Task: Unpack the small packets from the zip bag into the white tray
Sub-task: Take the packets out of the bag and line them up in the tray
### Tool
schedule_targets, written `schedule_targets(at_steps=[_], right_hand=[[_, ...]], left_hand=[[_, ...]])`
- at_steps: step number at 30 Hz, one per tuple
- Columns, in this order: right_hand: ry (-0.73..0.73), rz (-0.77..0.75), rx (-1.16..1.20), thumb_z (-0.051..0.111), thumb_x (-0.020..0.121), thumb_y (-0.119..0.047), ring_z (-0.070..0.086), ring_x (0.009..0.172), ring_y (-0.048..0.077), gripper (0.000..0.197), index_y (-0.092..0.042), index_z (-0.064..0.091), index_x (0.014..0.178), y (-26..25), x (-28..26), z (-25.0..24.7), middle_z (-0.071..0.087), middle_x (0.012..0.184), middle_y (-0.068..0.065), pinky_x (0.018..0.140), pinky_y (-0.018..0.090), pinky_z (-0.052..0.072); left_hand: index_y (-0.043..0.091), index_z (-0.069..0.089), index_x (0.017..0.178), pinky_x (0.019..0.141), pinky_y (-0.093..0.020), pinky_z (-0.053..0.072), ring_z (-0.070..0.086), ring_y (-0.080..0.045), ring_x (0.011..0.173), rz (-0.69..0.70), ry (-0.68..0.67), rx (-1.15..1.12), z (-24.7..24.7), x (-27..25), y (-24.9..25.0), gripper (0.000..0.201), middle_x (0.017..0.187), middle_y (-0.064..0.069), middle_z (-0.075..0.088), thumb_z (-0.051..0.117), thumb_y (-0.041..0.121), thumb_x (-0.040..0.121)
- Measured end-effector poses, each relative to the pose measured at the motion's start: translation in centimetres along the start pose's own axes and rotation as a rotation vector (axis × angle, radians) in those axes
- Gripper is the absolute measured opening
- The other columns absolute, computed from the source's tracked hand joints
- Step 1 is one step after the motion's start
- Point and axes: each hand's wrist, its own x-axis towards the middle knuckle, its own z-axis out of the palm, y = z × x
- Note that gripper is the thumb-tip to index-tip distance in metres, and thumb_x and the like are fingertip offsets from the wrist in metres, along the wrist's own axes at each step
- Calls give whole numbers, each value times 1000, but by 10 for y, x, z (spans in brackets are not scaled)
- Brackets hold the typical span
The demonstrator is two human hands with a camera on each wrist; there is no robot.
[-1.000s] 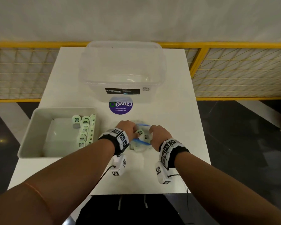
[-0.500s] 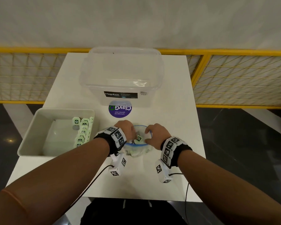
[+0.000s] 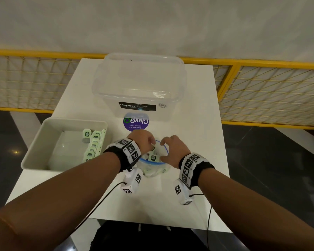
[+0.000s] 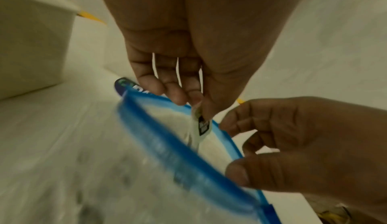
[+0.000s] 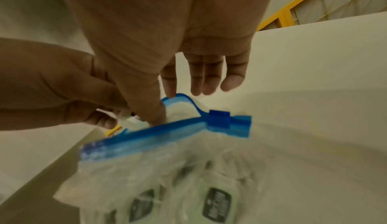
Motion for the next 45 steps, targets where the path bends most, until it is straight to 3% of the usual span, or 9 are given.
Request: schedule_targets(at_steps=[3,6,9,14,20,24,30,38,45], right_hand=[[105,-137,135,75,75,-25,55,106,21,48,-18,59,121,-11,1,-9,53,120,6,93,31,44],[130,-109,132,67,84,-26,58,90,21,22,-16,69,103,-15,0,-16,65,99,4,83,30,45],[78,-62,60,63,86,-28,57,78,22,15,-13,67,88,-12,-3,-19,62,80,2,72,30,45],[-44,-23,2,57,88,-24,59,88,28,20,-7,61,97,-4,-7,-11,66,95,10,72,32,45],[-102,7,-23,52,90,-19,49,80,23,5,-15,50,87,0,-7,-5,61,92,9,69,28,35],[-91,24,1,51,90,-18,49,80,24,6,-15,48,85,1,-7,-6,54,86,2,68,28,35],[-68,41,25,53,89,-21,51,78,23,8,-15,49,85,-2,-4,-7,56,84,1,67,29,37],[249,-29,204,59,82,-18,34,51,14,35,-21,31,61,-19,1,-14,40,55,-5,50,23,29],[110,-42,320,59,81,-13,42,58,15,20,-18,44,94,-48,9,-18,47,66,-3,56,24,37]], left_hand=[[18,72,85,62,-1,38,56,2,66,174,29,-93,-16,-5,14,12,79,7,67,71,10,76],[15,67,77,60,-5,40,53,2,58,250,47,-184,-20,-7,20,11,71,12,62,75,9,74],[15,66,82,65,-13,43,53,0,63,158,96,-198,-12,-3,11,19,72,11,61,81,23,74],[12,69,82,74,-30,53,64,-20,80,-125,-54,177,17,4,0,24,83,-1,69,65,35,84],[26,50,81,64,-26,40,52,-18,69,-172,-95,245,41,0,6,26,68,8,49,66,46,81],[20,64,100,66,-26,41,54,-19,73,-181,-116,222,44,4,5,35,83,3,59,71,46,78],[16,71,93,75,-26,49,65,-24,90,-196,-95,144,23,9,2,23,98,-3,70,74,33,78],[19,71,107,89,-30,48,61,-21,107,-56,-80,232,-12,-1,-6,24,113,0,68,64,30,87],[18,69,100,74,-23,46,57,-12,74,100,-23,95,-49,-12,-7,16,94,0,70,60,28,91]])
